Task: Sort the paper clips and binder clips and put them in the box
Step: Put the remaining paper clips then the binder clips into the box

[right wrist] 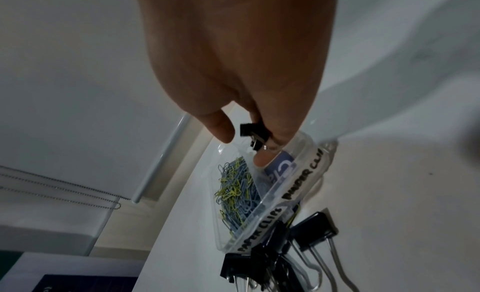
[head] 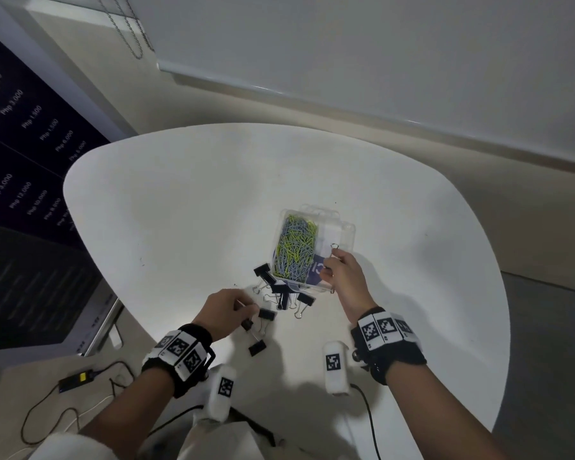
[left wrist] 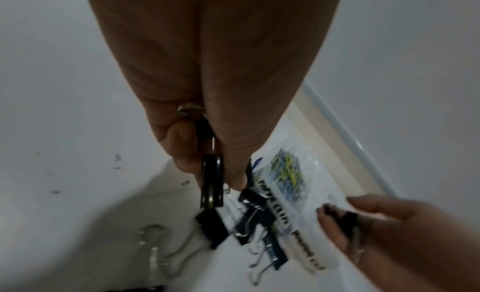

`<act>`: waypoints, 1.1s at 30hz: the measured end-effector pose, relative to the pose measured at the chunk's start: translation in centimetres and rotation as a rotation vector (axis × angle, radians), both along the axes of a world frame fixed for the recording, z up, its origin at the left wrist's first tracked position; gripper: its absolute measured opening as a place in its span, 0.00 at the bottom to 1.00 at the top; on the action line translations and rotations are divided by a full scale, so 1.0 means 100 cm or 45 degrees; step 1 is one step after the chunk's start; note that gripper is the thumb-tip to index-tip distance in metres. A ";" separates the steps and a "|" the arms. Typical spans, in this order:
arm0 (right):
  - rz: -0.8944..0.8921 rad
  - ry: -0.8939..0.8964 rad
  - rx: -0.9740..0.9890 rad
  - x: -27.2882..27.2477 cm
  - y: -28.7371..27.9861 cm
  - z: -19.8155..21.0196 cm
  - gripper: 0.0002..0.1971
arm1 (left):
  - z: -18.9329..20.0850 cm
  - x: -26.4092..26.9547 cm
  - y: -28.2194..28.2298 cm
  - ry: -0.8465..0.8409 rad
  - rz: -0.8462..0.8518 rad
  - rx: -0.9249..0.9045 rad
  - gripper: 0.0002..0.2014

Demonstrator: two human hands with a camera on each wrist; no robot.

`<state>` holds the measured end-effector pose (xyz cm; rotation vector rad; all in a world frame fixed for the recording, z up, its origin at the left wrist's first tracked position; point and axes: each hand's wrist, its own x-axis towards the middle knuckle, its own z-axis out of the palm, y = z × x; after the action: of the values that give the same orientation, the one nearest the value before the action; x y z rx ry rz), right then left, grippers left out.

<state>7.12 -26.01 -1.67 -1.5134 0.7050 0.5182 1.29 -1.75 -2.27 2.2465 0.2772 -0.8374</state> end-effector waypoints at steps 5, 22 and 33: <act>0.171 -0.053 -0.121 0.002 0.004 0.009 0.22 | 0.020 0.022 -0.036 0.002 0.326 -0.357 0.07; 0.446 -0.632 -0.428 -0.054 -0.026 -0.005 0.16 | 0.032 0.054 -0.107 -0.535 0.144 -0.197 0.08; 1.307 -0.812 -1.014 -0.086 0.003 -0.033 0.27 | -0.029 0.045 -0.027 -0.460 -0.313 0.173 0.25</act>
<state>-1.47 -25.75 -5.00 -2.6047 -0.5089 0.4565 5.75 -4.49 -5.12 2.5422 -0.1170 -0.5296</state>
